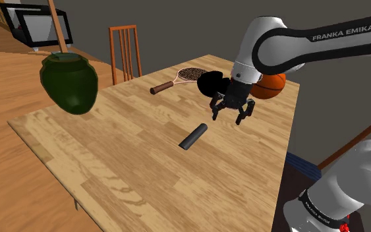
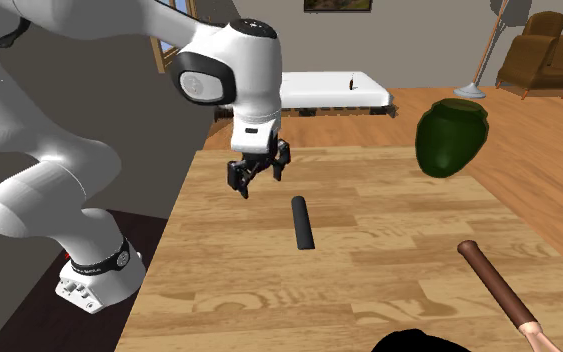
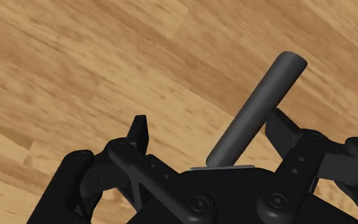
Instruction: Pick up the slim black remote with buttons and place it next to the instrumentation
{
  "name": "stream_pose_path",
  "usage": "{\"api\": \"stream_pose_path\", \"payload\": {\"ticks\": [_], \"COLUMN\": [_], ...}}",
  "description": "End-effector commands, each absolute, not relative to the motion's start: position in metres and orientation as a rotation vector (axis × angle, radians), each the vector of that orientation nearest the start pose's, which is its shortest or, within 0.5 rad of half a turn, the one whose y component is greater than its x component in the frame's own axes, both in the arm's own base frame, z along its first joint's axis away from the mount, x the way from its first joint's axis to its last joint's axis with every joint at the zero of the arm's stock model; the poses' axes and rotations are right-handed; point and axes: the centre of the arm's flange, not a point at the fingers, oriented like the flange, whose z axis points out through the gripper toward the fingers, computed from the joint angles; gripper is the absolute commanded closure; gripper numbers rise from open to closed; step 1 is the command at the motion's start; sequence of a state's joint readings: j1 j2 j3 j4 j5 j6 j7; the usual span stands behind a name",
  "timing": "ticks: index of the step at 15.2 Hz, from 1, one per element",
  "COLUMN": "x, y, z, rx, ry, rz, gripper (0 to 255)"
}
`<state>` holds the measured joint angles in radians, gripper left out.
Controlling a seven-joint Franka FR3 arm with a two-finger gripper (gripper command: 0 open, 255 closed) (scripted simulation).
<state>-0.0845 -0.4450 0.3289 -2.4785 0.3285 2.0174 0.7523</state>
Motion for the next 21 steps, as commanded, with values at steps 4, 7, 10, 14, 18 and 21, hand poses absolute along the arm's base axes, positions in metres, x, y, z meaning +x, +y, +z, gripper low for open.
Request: {"api": "stream_pose_path", "payload": {"ticks": [4, 7, 10, 14, 18, 21], "x": [0.438, 0.464, 0.483, 0.482, 0.482, 0.482], "y": [0.143, 0.15, 0.153, 0.158, 0.162, 0.162], "z": [0.394, 0.367, 0.347, 0.327, 0.308, 0.308], "rx": [-2.628, -2.481, -2.365, -2.365, -2.365, -2.365], "ry": [1.425, 1.647, 1.797, 1.797, 1.797, 1.797], "rz": [0.193, 0.219, 0.237, 0.237, 0.237, 0.237], "gripper": [0, 0, 0, 0, 0, 0]}}
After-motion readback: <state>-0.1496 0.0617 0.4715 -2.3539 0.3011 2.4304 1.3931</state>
